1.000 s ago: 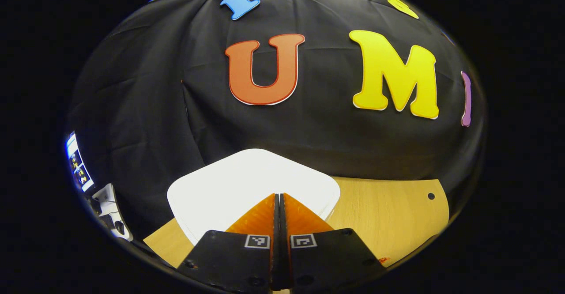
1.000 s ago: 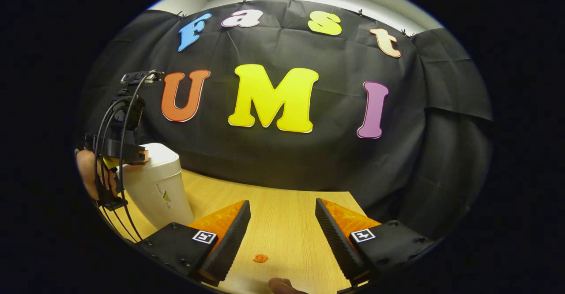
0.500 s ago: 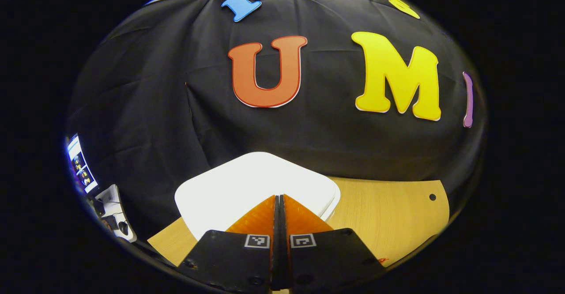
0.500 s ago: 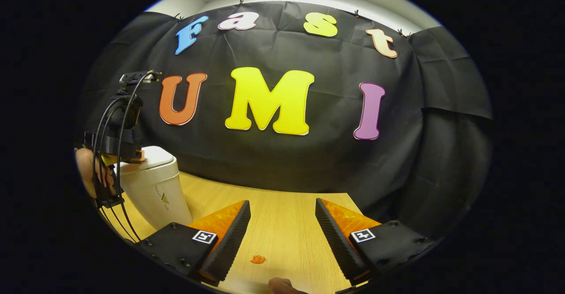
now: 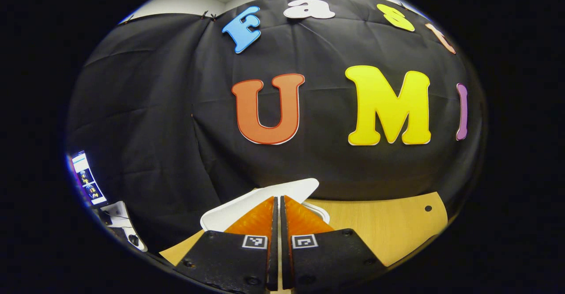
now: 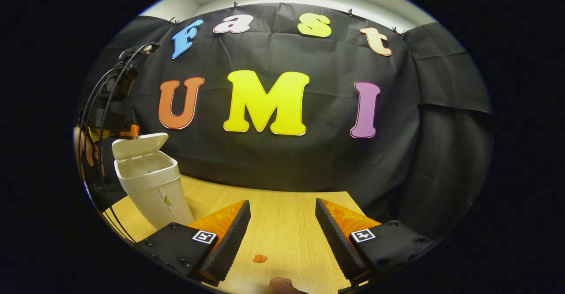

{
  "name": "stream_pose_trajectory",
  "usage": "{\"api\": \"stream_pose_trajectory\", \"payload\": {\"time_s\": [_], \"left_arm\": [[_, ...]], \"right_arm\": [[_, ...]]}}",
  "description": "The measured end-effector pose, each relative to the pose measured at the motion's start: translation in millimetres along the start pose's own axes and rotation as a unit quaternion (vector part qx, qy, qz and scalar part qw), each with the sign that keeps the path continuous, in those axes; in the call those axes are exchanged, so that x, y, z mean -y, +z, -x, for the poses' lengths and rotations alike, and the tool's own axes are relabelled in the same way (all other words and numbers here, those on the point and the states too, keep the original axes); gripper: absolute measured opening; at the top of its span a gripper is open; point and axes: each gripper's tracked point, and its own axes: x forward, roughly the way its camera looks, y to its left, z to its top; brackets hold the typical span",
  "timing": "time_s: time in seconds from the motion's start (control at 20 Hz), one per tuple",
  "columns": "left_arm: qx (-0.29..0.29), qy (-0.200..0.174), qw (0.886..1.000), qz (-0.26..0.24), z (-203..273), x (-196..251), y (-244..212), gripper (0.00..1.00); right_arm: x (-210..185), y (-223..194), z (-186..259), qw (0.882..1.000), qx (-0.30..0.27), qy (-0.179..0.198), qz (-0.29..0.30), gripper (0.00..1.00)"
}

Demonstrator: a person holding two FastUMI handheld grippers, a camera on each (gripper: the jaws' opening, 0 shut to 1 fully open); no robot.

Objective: Press the lid of the desktop garbage bin to open it, pick up the crumpled paper on the desktop and throw it into the bin, then pick up the pop can on the desktop and drop it into the bin, and finally close the garbage bin lid.

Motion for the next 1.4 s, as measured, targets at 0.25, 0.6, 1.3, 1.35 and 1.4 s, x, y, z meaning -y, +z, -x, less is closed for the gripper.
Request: {"api": "stream_pose_trajectory", "payload": {"time_s": [0.25, 0.6, 1.3, 1.35, 1.4], "left_arm": [[0.009, -0.032, 0.999, 0.018, 37.5, 8.3, 2.9, 0.31], [-0.002, -0.100, 0.995, -0.002, 86.9, 35.5, -29.0, 0.64], [-0.012, -0.191, 0.981, -0.041, 172.9, 60.4, -116.4, 0.98], [-0.019, -0.188, 0.981, -0.046, 175.6, 57.3, -122.8, 0.98], [-0.022, -0.182, 0.982, -0.048, 177.4, 52.5, -126.3, 0.98]], "right_arm": [[-1.0, -3.1, 15.3, 1.000, 0.001, 0.003, -0.001, 0.94], [3.8, -22.1, 36.5, 1.000, -0.006, -0.004, 0.001, 0.92], [-6.7, -106.8, 8.3, 0.997, -0.072, 0.008, 0.018, 0.94], [-12.3, -118.2, 2.8, 0.996, -0.084, 0.016, 0.016, 0.94], [-17.4, -128.8, -2.8, 0.995, -0.095, 0.021, 0.015, 0.94]]}}
